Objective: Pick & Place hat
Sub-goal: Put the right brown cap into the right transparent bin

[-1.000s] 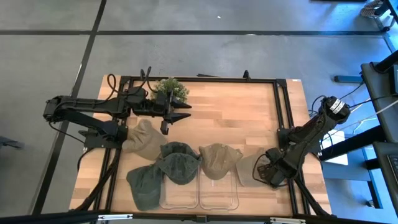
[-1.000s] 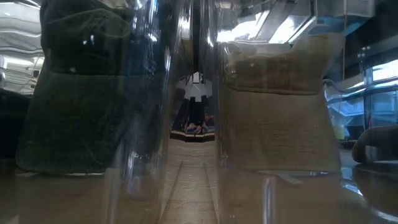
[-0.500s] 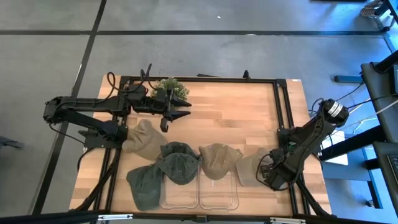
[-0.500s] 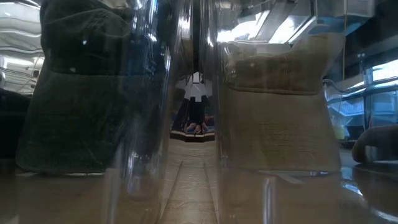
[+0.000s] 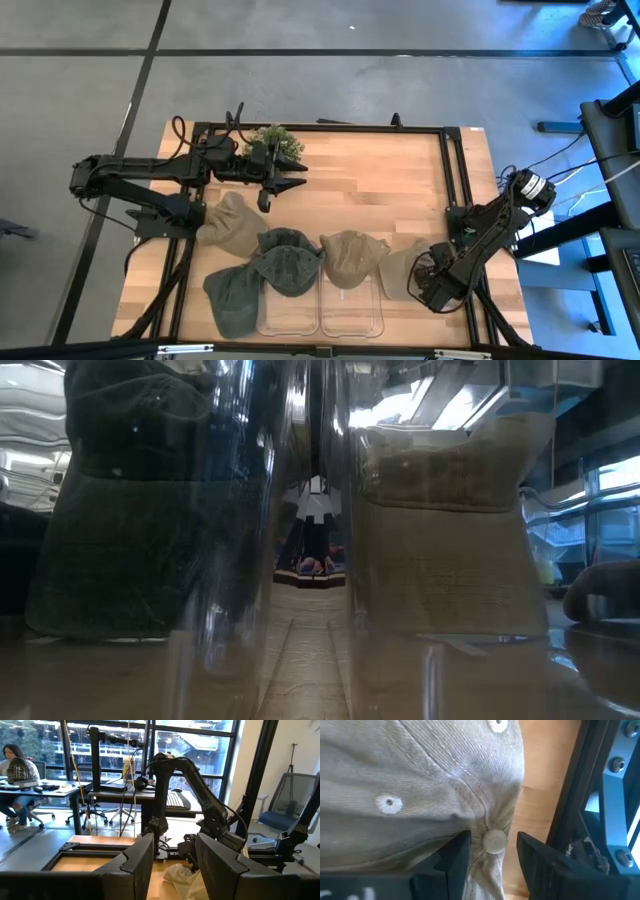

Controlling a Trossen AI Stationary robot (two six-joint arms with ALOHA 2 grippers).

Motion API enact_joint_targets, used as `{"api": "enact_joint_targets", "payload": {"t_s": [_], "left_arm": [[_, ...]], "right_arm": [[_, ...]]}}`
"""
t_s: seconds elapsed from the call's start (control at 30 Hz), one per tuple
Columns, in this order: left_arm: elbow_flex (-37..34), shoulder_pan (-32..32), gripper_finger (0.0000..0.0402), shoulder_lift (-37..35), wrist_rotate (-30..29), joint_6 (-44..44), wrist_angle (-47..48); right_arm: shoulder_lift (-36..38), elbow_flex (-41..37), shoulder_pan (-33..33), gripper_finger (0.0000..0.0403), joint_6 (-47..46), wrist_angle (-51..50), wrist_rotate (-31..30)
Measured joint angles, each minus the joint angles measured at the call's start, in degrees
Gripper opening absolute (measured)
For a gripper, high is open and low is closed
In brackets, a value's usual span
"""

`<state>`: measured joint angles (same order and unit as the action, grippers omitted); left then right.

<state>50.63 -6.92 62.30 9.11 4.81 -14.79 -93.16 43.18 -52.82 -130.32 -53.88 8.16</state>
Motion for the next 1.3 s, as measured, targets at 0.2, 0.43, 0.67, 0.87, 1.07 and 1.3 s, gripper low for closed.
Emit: {"api": "enact_joint_targets", "payload": {"t_s": [0.2, 0.43, 0.67, 0.87, 1.07, 1.3], "left_arm": [[0.0, 0.0, 0.0143, 0.0, -0.42, 0.16, -0.07], [0.0, 0.0, 0.0143, 0.0, -0.46, 0.1, -0.22], [0.02, 0.0, 0.0143, 0.0, -0.49, -0.01, -0.22], [0.02, 0.0, 0.0143, 0.0, -0.49, -0.01, -0.24], [0.07, 0.0, 0.0143, 0.0, -0.51, -0.03, -0.48], [0.07, 0.0, 0.0143, 0.0, -0.49, -0.22, -0.44]], "right_arm": [[0.48, -0.22, 0.0, 0.0116, -0.01, 0.92, -0.45], [0.5, -0.24, 0.0, 0.0048, 1.57, 1.59, -1.35], [0.97, 0.17, -0.04, 0.005, 3.54, 0.23, -1.73], [4.6, 5.51, -0.04, 0.0048, 7.81, -11.11, -5.48], [6.07, 14.69, -0.02, 0.0048, 11.48, -29.44, -8.74], [7.14, 24.12, 1.98, 0.0048, 17.15, -36.06, -19.12]]}}
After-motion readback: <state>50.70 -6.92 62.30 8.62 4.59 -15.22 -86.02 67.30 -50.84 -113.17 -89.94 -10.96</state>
